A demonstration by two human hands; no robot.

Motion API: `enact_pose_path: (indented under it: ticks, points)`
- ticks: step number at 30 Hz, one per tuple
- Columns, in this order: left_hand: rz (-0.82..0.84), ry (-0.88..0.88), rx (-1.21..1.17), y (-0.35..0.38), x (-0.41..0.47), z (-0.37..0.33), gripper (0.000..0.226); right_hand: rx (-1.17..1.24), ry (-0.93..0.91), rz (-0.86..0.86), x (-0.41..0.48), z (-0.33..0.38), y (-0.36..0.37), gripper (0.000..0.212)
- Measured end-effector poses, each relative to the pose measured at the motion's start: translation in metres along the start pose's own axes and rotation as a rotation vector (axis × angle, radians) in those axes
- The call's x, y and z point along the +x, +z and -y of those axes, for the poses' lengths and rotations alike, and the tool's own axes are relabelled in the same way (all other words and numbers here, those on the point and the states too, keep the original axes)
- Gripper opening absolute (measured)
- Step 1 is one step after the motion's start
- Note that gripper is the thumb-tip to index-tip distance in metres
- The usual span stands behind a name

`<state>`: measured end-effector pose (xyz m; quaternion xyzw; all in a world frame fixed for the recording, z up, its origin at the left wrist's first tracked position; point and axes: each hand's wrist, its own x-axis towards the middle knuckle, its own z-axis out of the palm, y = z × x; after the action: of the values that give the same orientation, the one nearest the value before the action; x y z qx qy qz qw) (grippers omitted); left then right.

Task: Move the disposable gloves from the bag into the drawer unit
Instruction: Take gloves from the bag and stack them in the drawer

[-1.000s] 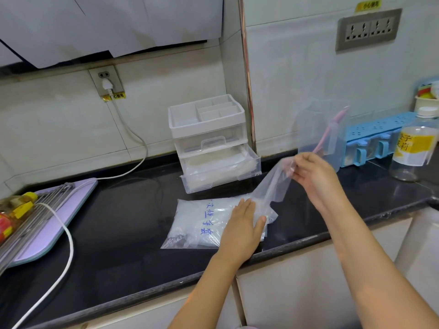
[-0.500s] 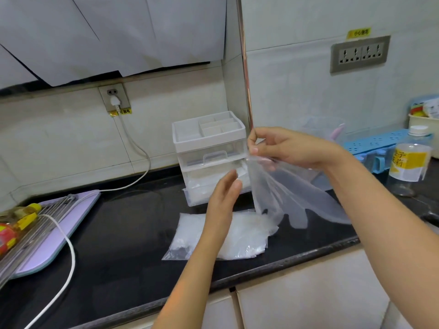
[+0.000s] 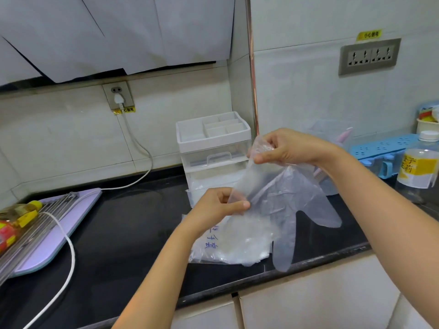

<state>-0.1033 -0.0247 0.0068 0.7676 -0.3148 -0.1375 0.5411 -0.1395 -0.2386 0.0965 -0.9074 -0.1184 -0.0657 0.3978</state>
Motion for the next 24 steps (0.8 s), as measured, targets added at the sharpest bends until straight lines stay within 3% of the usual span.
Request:
enact_pose_path:
  ticks: [3, 7, 9, 13, 18, 21, 24]
  points:
    - [-0.064, -0.067, 0.140, -0.024, 0.009, 0.002, 0.017, -0.130, 0.091, 0.036, 0.018, -0.011, -0.002, 0.035]
    - [-0.143, -0.073, 0.244, -0.055, 0.030, -0.002, 0.013, -0.215, 0.172, 0.092, 0.053, -0.024, -0.007, 0.011]
    - [-0.181, -0.075, 0.340, -0.068, 0.043, -0.008, 0.013, -0.307, 0.181, 0.072, 0.070, -0.024, -0.008, 0.016]
    - [-0.325, -0.049, 0.484, -0.098, 0.079, -0.017, 0.038, -0.351, 0.163, -0.021, 0.105, -0.018, -0.008, 0.015]
    - [-0.510, 0.122, 0.556, -0.126, 0.107, -0.037, 0.032, -0.077, -0.059, -0.403, 0.124, -0.009, -0.010, 0.007]
    - [-0.606, 0.273, 0.582, -0.130, 0.097, -0.055, 0.018, 0.101, -0.162, -0.497, 0.115, -0.013, -0.013, 0.004]
    - [-0.594, 0.383, 0.653, -0.118, 0.069, -0.067, 0.013, 0.126, -0.250, -0.547, 0.097, -0.027, -0.012, 0.009]
